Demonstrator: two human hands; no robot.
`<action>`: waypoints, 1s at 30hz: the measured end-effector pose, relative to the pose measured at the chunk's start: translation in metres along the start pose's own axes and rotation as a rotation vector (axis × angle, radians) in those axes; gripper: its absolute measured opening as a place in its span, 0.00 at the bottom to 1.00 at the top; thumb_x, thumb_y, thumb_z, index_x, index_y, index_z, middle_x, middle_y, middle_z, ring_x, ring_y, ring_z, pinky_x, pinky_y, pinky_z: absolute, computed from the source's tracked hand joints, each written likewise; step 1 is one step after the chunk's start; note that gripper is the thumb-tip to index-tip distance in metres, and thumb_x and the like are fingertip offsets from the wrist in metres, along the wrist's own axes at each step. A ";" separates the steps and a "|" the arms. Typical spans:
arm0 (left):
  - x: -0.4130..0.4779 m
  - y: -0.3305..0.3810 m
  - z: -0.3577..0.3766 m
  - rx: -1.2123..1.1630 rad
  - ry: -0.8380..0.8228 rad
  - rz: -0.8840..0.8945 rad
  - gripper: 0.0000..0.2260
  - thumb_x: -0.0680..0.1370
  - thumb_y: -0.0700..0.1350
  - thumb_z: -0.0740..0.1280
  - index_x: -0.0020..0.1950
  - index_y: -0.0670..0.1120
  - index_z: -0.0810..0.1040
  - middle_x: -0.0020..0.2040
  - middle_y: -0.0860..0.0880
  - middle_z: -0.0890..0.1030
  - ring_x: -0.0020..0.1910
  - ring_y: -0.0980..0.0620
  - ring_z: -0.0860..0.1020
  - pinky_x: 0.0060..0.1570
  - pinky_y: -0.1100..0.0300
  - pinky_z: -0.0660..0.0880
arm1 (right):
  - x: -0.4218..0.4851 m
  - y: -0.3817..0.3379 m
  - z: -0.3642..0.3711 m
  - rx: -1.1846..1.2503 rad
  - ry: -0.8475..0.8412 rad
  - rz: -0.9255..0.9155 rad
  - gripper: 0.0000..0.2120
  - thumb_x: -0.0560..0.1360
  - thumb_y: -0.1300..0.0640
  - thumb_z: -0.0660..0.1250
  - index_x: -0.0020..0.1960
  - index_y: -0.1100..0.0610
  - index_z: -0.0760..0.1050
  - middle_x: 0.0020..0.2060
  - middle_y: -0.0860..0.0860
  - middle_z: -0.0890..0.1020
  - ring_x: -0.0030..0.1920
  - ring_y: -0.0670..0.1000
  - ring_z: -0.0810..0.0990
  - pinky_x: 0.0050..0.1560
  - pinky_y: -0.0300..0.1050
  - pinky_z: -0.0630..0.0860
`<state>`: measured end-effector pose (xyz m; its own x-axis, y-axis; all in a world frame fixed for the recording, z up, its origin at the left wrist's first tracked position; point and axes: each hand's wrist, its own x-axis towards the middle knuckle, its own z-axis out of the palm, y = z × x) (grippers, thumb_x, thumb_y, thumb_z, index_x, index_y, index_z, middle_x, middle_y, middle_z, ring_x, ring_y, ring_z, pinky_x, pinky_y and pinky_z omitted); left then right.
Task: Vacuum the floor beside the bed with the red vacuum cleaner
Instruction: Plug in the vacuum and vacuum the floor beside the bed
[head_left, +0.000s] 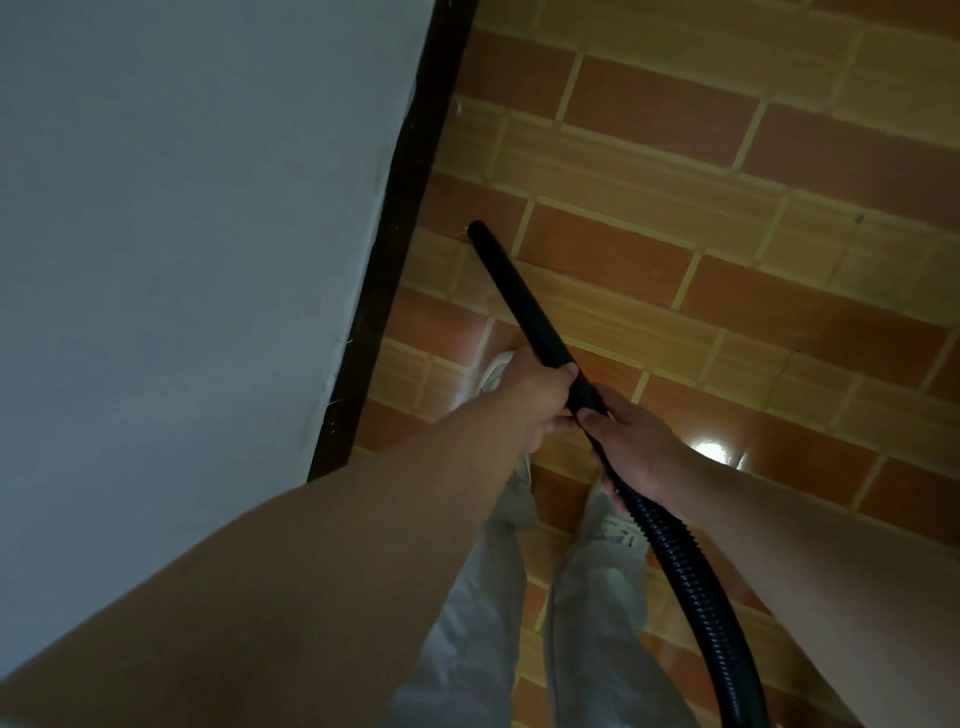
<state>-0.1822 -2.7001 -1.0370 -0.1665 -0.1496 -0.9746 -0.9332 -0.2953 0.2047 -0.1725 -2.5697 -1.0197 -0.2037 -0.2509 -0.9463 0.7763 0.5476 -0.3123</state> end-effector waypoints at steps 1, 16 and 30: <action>0.002 0.003 0.000 0.010 -0.002 0.006 0.09 0.84 0.39 0.64 0.58 0.51 0.67 0.61 0.40 0.80 0.56 0.41 0.82 0.45 0.47 0.83 | 0.000 -0.002 0.000 0.003 0.009 -0.006 0.16 0.84 0.48 0.57 0.70 0.38 0.66 0.39 0.57 0.75 0.26 0.51 0.74 0.27 0.43 0.73; 0.026 0.034 -0.004 0.044 -0.047 0.043 0.11 0.84 0.39 0.64 0.62 0.51 0.67 0.62 0.43 0.78 0.57 0.42 0.81 0.47 0.45 0.83 | 0.019 -0.029 -0.004 0.040 0.033 -0.054 0.12 0.84 0.49 0.57 0.63 0.33 0.67 0.37 0.58 0.75 0.27 0.53 0.74 0.27 0.44 0.73; 0.050 0.087 -0.021 0.051 -0.025 0.098 0.12 0.84 0.39 0.64 0.57 0.56 0.66 0.63 0.42 0.78 0.59 0.40 0.81 0.55 0.38 0.81 | 0.053 -0.077 0.003 -0.007 0.063 -0.171 0.09 0.85 0.50 0.56 0.63 0.39 0.68 0.32 0.54 0.76 0.26 0.53 0.74 0.28 0.46 0.74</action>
<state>-0.2655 -2.7528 -1.0657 -0.2646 -0.1516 -0.9523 -0.9269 -0.2324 0.2946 -0.2409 -2.6272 -1.0455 -0.3693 -0.2903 -0.8828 0.7229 0.5072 -0.4692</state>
